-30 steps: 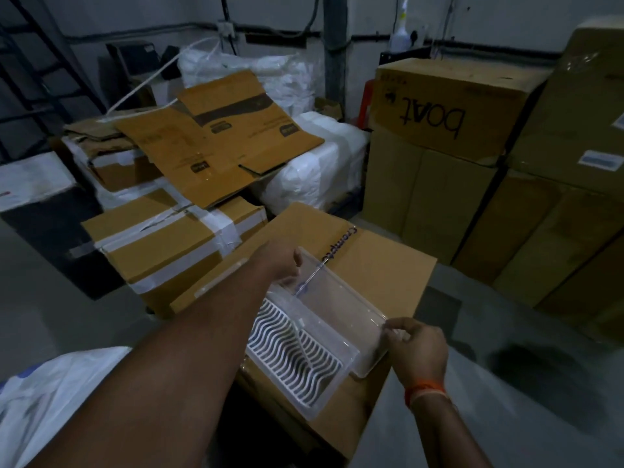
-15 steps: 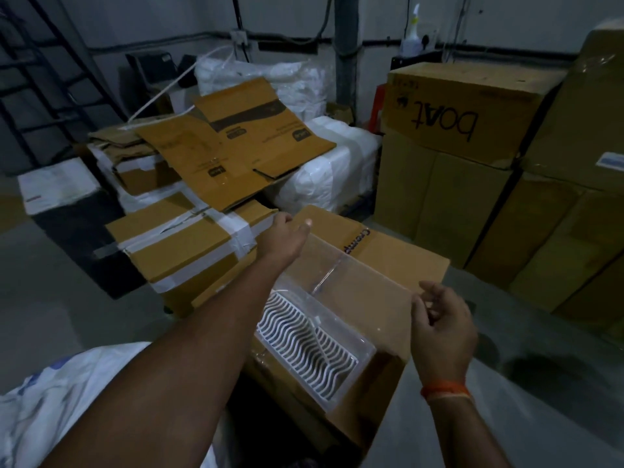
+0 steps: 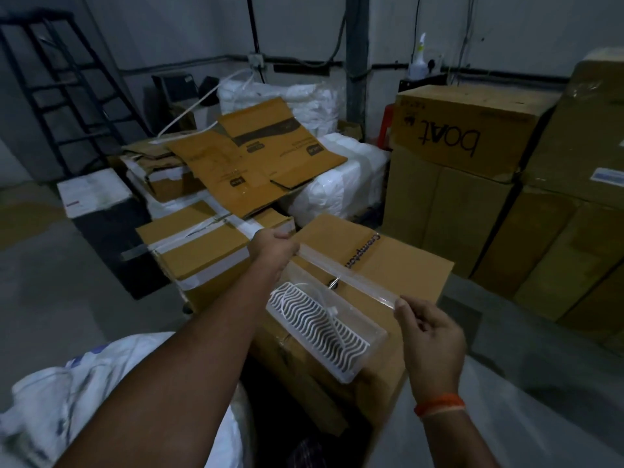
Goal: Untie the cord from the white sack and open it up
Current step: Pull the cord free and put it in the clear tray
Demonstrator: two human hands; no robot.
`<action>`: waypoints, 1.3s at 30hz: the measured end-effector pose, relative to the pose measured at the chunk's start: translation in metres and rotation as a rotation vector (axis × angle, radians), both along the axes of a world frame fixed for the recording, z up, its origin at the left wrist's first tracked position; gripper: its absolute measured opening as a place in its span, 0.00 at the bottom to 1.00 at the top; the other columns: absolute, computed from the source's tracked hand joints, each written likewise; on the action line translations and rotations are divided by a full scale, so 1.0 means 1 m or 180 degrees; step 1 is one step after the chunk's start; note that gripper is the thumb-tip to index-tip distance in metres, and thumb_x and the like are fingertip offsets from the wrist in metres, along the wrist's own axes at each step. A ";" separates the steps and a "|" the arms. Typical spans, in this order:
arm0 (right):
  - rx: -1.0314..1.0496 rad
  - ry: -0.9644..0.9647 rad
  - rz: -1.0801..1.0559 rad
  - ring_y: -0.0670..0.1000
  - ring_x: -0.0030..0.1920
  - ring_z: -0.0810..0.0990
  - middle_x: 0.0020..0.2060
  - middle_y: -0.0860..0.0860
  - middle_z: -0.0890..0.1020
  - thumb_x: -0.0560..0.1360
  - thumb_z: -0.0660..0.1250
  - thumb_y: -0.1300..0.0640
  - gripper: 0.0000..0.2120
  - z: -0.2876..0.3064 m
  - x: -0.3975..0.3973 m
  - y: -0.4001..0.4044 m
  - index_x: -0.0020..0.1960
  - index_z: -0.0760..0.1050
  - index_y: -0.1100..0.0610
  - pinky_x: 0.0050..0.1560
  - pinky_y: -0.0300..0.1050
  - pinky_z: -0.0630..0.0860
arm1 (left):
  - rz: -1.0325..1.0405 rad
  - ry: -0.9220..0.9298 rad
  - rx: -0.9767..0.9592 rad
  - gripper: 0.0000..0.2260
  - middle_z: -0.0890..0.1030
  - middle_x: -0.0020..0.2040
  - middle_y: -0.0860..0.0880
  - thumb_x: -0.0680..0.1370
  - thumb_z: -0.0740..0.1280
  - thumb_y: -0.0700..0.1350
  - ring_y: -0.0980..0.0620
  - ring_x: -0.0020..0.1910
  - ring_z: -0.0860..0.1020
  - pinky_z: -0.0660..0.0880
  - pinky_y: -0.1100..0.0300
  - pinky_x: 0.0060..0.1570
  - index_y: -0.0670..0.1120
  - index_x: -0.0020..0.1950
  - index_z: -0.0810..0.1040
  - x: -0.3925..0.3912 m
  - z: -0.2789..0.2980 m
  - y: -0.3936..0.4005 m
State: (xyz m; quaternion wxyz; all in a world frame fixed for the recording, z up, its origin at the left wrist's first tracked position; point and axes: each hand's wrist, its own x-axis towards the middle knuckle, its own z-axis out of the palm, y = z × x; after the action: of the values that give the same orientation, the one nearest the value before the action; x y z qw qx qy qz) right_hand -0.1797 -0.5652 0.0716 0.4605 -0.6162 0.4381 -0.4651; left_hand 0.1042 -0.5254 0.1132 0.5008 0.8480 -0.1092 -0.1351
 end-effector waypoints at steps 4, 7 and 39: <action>0.0936 -0.0613 0.0031 0.52 0.52 0.85 0.47 0.52 0.87 0.74 0.75 0.59 0.05 -0.004 -0.001 0.011 0.49 0.85 0.52 0.60 0.58 0.81 | -0.0122 0.0123 -0.0309 0.18 0.81 0.44 0.50 0.75 0.74 0.37 0.51 0.40 0.82 0.86 0.47 0.52 0.44 0.64 0.82 -0.002 0.003 0.019; 0.1239 -0.0763 0.0201 0.51 0.54 0.84 0.49 0.51 0.87 0.73 0.76 0.61 0.08 -0.001 -0.005 0.024 0.52 0.85 0.55 0.62 0.55 0.79 | -0.0097 0.0122 -0.0495 0.17 0.81 0.53 0.49 0.76 0.75 0.38 0.47 0.48 0.83 0.84 0.48 0.55 0.46 0.64 0.82 -0.001 0.001 0.038; 0.0030 0.1171 0.0307 0.35 0.35 0.78 0.37 0.42 0.81 0.75 0.73 0.51 0.09 -0.027 0.003 0.091 0.54 0.84 0.49 0.35 0.25 0.69 | -0.0191 0.0072 -0.0269 0.15 0.82 0.65 0.46 0.79 0.73 0.40 0.45 0.62 0.80 0.79 0.46 0.65 0.48 0.65 0.82 0.008 -0.063 0.097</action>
State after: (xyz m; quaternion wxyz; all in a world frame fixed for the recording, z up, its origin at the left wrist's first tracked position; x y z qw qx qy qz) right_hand -0.1762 -0.4746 0.0443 0.3972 -0.7090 0.4870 -0.3200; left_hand 0.1126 -0.4286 0.0500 0.5331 0.8208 -0.1346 -0.1549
